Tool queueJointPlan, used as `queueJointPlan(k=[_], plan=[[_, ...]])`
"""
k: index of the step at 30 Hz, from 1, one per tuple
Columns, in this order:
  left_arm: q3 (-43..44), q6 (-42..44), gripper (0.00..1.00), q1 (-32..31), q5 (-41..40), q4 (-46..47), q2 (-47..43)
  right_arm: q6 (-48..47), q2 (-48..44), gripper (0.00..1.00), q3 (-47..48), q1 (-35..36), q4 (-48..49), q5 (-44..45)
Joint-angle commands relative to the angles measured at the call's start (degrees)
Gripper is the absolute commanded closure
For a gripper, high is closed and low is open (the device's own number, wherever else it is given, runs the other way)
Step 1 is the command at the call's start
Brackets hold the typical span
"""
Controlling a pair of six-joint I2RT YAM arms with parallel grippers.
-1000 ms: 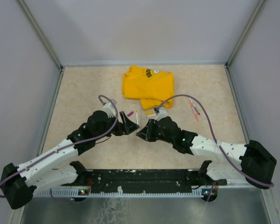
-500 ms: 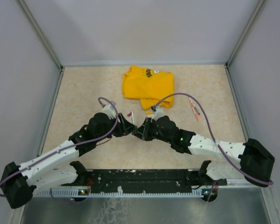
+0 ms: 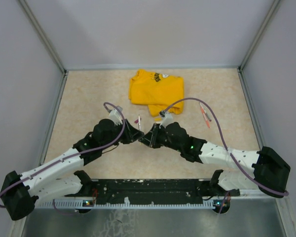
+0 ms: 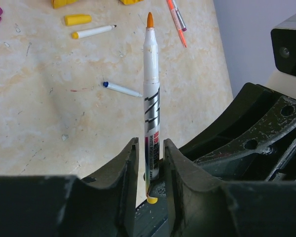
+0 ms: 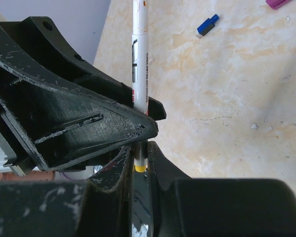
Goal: Insert the pens into the pen caps
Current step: Pick up the pen from the center of the board.
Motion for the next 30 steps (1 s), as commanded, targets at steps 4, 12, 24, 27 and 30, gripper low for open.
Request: queueJointPlan(k=[4, 12, 24, 27, 30], plan=[[0.4, 2.9, 0.78, -0.6, 1.8, 2.7, -0.6, -1.6, 0.0, 0.99, 2.2, 0.6, 4.6, 0.9], [3.6, 5.9, 1.0, -0.6, 2.8, -0.5, 0.5, -5.0, -1.5, 0.85, 3.2, 0.5, 2.1, 1.6], [7.7, 15.3, 1.0, -0.6, -2.9, -9.2, -2.0, -8.0, -8.5, 0.51, 0.1, 0.6, -7.7, 5.7], [9.4, 16.5, 1.0, -0.6, -5.0, -13.0, -2.5, -7.8, -11.8, 0.49, -0.6, 0.5, -12.3, 8.5], [11.2, 16.6, 1.0, -0.6, -8.5, -18.0, -2.7, -7.1, -14.9, 0.49, -0.8, 0.5, -18.8, 12.1]])
